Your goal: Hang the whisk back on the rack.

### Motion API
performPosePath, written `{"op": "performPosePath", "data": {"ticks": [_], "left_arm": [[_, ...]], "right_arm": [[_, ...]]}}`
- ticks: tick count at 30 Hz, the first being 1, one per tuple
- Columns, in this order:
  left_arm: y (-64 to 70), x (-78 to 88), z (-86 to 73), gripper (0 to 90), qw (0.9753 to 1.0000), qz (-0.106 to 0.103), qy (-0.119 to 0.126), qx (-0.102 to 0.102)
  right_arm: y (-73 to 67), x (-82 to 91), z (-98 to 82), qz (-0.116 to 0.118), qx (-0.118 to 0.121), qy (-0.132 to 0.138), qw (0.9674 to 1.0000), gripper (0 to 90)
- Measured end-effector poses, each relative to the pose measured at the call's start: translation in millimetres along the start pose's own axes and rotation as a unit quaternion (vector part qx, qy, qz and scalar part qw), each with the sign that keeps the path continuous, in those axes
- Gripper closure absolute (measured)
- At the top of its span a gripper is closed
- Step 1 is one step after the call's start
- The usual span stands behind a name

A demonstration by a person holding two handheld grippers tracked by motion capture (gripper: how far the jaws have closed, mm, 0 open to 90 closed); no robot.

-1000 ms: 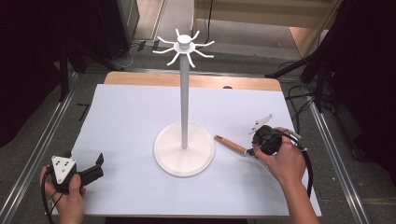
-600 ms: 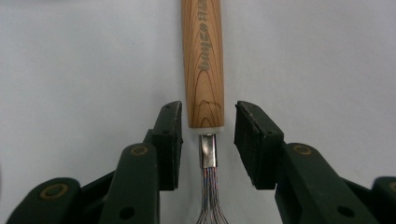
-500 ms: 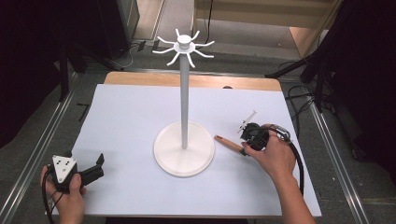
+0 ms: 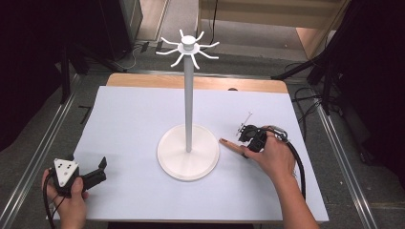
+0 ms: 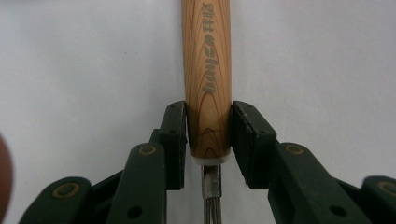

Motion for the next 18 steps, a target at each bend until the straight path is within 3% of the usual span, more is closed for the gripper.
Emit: {"op": "performPosePath", "data": {"ticks": [8, 18], "left_arm": [[0.2, -0.4, 0.0, 0.0, 1.0, 0.0, 0.0, 0.001], [0.1, -0.2, 0.0, 0.0, 1.0, 0.001, 0.0, 0.001]], "right_arm": [[-1.3, -6.9, 3.2, 0.005, -0.003, -0.018, 0.9998, 69.1], [-2.6, -6.9, 4.9, -0.006, -0.007, -0.031, 0.9995, 69.5]]}}
Point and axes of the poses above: each handheld gripper's, and its own axes: x roughly backward along the jaws, z roughly out of its top, y roughly to its right, the point moved 4 cm from there along -x, roughly forward along the jaws, and after that the axes turned 13 degrees about -z, right-handed, at the moved point
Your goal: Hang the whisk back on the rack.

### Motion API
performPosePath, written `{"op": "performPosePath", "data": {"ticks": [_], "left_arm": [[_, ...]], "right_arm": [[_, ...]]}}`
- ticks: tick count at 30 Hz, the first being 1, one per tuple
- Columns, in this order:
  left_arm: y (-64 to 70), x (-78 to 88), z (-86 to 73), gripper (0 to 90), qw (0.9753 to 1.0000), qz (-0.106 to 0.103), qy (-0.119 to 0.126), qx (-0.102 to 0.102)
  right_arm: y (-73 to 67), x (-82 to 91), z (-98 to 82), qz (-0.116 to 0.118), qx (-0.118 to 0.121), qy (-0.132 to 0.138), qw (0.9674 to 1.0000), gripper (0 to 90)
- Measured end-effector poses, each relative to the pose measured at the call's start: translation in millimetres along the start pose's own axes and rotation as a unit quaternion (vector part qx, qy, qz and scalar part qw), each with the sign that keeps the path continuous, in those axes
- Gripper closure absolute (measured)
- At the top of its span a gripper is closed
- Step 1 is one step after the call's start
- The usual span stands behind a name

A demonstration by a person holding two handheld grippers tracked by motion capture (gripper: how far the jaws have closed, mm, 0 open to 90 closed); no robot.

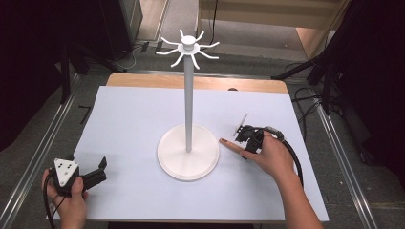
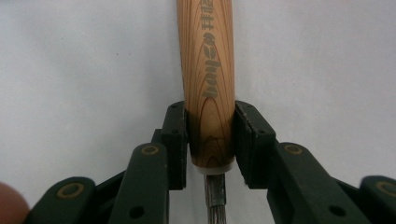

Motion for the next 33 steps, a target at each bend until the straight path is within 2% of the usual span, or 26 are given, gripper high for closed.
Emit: {"op": "performPosePath", "data": {"ticks": [6, 7, 8, 9, 10, 11, 12, 13, 17, 18, 19, 20, 22, 23, 24, 26, 27, 28, 29, 30, 31, 32, 33], "left_arm": [[-0.2, 0.3, 0.0, 0.0, 1.0, 0.001, 0.001, 0.001], [-0.5, 0.2, 0.0, 0.0, 1.0, 0.002, 0.002, 0.002], [-0.5, 0.2, 0.0, 0.0, 1.0, 0.002, 0.002, 0.003], [-0.5, 0.2, 0.0, 0.0, 1.0, 0.002, 0.002, 0.003], [-0.2, 0.2, 0.0, 0.0, 1.0, 0.001, 0.001, 0.002], [-0.2, 0.2, 0.0, 0.0, 1.0, 0.001, 0.001, 0.002], [-0.2, 0.2, 0.0, 0.0, 1.0, 0.001, 0.001, 0.001], [-0.1, 0.3, 0.0, 0.0, 1.0, 0.001, 0.001, 0.001], [-0.1, 0.3, 0.0, 0.0, 1.0, 0.001, 0.0, 0.0], [-0.1, 0.3, 0.0, 0.0, 1.0, 0.001, 0.0, 0.0], [-0.1, 0.3, 0.0, 0.0, 1.0, 0.001, 0.0, 0.0], [-0.1, 0.3, 0.0, 0.0, 1.0, 0.001, 0.0, 0.0], [-0.2, 0.3, 0.0, 0.0, 1.0, 0.001, 0.0, 0.001], [-0.3, 0.3, 0.0, 0.0, 1.0, 0.001, 0.001, 0.002], [-0.3, 0.3, 0.0, 0.0, 1.0, 0.001, 0.001, 0.002], [-0.2, 0.3, 0.0, 0.0, 1.0, 0.001, 0.0, 0.001], [-0.2, 0.2, 0.0, 0.0, 1.0, 0.001, 0.0, 0.001], [-0.2, 0.2, 0.0, 0.0, 1.0, 0.001, 0.001, 0.001], [-0.2, 0.2, 0.0, 0.0, 1.0, 0.001, 0.001, 0.001], [-0.2, 0.3, 0.0, 0.0, 1.0, 0.001, 0.0, 0.001], [-0.2, 0.3, 0.0, 0.0, 1.0, 0.001, 0.001, 0.001], [-0.2, 0.3, 0.0, 0.0, 1.0, 0.001, 0.001, 0.001], [-0.2, 0.2, 0.0, 0.0, 1.0, 0.001, 0.001, 0.002]], "right_arm": [[-0.2, 3.0, -1.4, -0.007, -0.015, -0.001, 0.9999, 70.2], [3.8, 10.9, -3.0, -0.033, -0.028, 0.015, 0.999, 70.3], [6.2, 17.1, -4.0, -0.041, -0.04, 0.026, 0.998, 70.3], [6.2, 17.1, -4.0, -0.041, -0.04, 0.026, 0.998, 70.3], [11.3, 29.1, -6.2, -0.053, -0.073, 0.058, 0.9943, 70.3], [13.4, 34.8, -7.1, -0.056, -0.082, 0.073, 0.9923, 70.3], [13.4, 34.8, -7.1, -0.056, -0.082, 0.073, 0.9923, 70.3], [14.9, 46.3, -8.9, -0.068, -0.09, 0.099, 0.9887, 70.4], [11.9, 65.9, -11.1, -0.083, -0.1, 0.142, 0.9813, 70.5], [11.9, 65.9, -11.1, -0.083, -0.1, 0.142, 0.9813, 70.5], [9.4, 73.5, -11.4, -0.079, -0.104, 0.164, 0.9778, 70.5], [9.4, 73.5, -11.4, -0.079, -0.104, 0.164, 0.9778, 70.5], [8.0, 80.5, -11.4, -0.068, -0.109, 0.185, 0.9742, 70.6], [7.3, 87.9, -11.4, -0.059, -0.117, 0.213, 0.9683, 70.6], [7.3, 87.9, -11.4, -0.059, -0.117, 0.213, 0.9683, 70.6], [7.2, 95.4, -11.6, -0.048, -0.127, 0.245, 0.9601, 70.6], [7.1, 99.2, -11.9, -0.042, -0.133, 0.262, 0.9551, 70.6], [6.1, 106.6, -13.0, -0.034, -0.142, 0.29, 0.946, 70.6], [6.1, 106.6, -13.0, -0.034, -0.142, 0.29, 0.946, 70.6], [6.0, 110.0, -13.5, -0.032, -0.143, 0.305, 0.9411, 70.6], [5.6, 116.9, -14.6, -0.024, -0.151, 0.337, 0.9292, 70.6], [5.6, 116.9, -14.6, -0.024, -0.151, 0.337, 0.9292, 70.6], [4.6, 124.3, -15.5, -0.019, -0.159, 0.367, 0.9163, 70.7]]}}
Point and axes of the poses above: each handheld gripper's, and its own axes: x roughly backward along the jaws, z roughly out of its top, y roughly to its right, the point moved 4 cm from there along -x, roughly forward along the jaws, and after that the axes turned 13 degrees about -z, right-handed, at the moved point
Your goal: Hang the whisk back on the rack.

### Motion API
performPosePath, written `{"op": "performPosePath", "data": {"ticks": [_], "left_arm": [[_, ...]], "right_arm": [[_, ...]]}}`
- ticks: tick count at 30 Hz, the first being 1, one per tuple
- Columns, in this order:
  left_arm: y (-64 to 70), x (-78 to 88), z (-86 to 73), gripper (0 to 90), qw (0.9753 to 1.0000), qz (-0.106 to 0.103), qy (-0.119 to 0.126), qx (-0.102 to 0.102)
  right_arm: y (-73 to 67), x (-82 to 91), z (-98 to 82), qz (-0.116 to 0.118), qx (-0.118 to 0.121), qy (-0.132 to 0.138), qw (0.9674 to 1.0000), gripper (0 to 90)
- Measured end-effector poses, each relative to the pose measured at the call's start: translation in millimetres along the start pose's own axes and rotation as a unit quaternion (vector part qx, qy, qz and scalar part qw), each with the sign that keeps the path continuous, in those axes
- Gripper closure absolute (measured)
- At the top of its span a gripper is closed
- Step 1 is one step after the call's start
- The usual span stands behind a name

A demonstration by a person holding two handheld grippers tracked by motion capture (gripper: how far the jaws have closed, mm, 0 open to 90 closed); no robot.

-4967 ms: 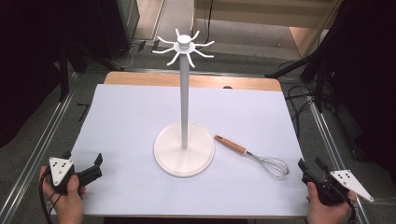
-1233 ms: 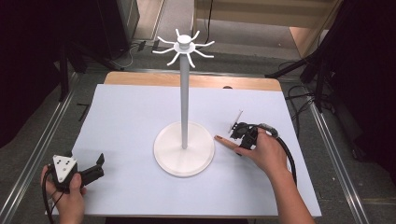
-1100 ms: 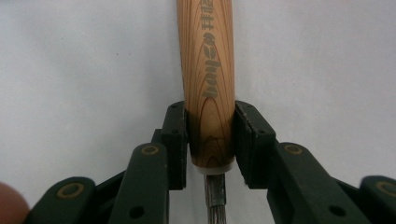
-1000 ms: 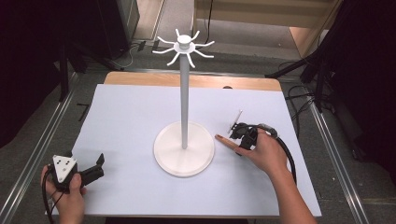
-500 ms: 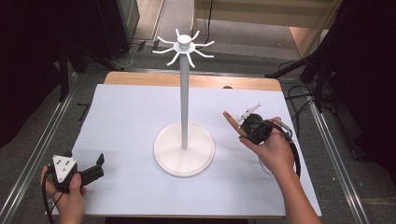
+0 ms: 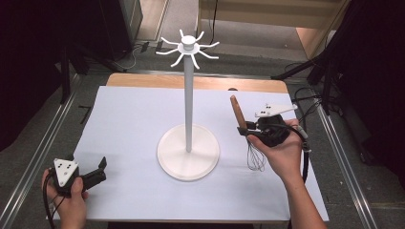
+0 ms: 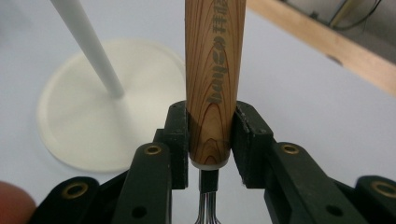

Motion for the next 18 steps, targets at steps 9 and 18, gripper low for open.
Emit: {"op": "performPosePath", "data": {"ticks": [9, 18], "left_arm": [[0.1, -0.1, 0.0, 0.0, 1.0, 0.0, -0.001, -0.001], [0.1, 0.0, 0.0, 0.0, 1.0, -0.001, 0.0, 0.0]], "right_arm": [[-11.7, 22.9, 20.3, 0.001, -0.01, 0.094, 0.9955, 70.6], [-27.8, 36.2, 38.5, 0.027, -0.032, 0.17, 0.9845, 70.7]]}}
Point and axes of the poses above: each handheld gripper's, and its own axes: x roughly backward along the jaws, z roughly out of its top, y roughly to its right, the point moved 4 cm from there along -x, roughly forward along the jaws, and after that the axes turned 13 degrees about -z, right-handed, at the moved point
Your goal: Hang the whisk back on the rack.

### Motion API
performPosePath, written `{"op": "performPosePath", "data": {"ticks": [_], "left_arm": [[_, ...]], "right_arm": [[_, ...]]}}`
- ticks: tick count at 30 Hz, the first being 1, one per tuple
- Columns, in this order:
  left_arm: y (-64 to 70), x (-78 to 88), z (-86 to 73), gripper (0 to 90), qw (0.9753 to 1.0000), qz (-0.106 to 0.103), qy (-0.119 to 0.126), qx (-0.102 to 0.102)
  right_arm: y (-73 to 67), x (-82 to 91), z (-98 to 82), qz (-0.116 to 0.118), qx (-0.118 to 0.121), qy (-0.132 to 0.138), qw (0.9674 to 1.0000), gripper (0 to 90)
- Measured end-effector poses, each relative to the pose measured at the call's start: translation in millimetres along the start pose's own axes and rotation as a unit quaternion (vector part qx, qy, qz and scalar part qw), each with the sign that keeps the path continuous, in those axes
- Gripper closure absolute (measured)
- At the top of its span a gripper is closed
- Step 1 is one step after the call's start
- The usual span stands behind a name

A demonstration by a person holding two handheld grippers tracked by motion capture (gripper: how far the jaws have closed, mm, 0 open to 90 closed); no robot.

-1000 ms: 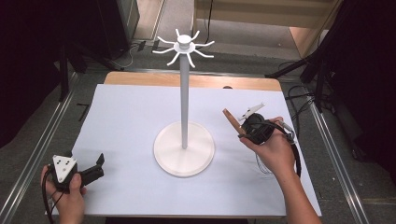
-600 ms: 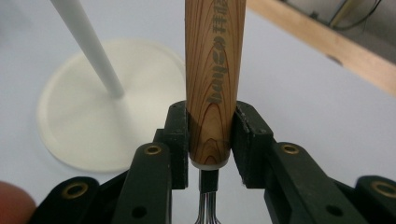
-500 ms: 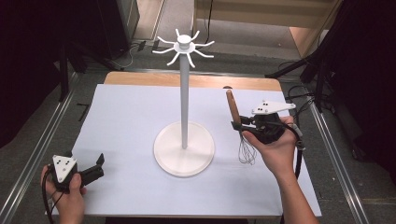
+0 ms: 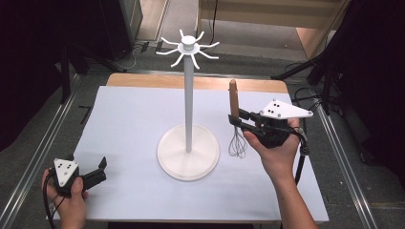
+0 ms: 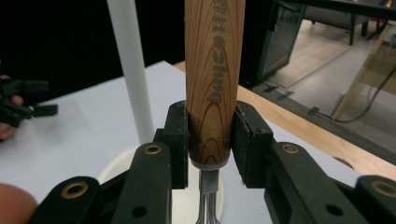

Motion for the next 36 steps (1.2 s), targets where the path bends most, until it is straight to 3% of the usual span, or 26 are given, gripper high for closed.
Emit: {"op": "performPosePath", "data": {"ticks": [7, 15, 26, 36], "left_arm": [[-0.2, 0.1, 0.0, 0.0, 1.0, 0.0, 0.0, 0.001], [-0.4, -0.1, 0.1, 0.0, 1.0, -0.001, 0.002, 0.001], [-0.3, 0.0, 0.0, 0.0, 1.0, -0.002, 0.001, 0.002], [-0.3, -0.2, 0.0, 0.0, 1.0, -0.003, 0.001, 0.001]], "right_arm": [[-9.9, 4.2, 15.5, 0.014, -0.008, 0.046, 0.9988, 70.6], [-17.8, 8.4, 28.5, 0.023, -0.013, 0.077, 0.9967, 70.6], [-24.9, 12.0, 40.5, 0.031, -0.025, 0.107, 0.9935, 70.6], [-28.2, 15.0, 48.4, 0.021, -0.03, 0.127, 0.9912, 70.6]]}}
Point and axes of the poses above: each handheld gripper's, and its own axes: x roughly backward along the jaws, z roughly out of its top, y roughly to its right, the point moved 4 cm from there along -x, roughly forward along the jaws, and after that the axes turned 13 degrees about -z, right-handed, at the moved point
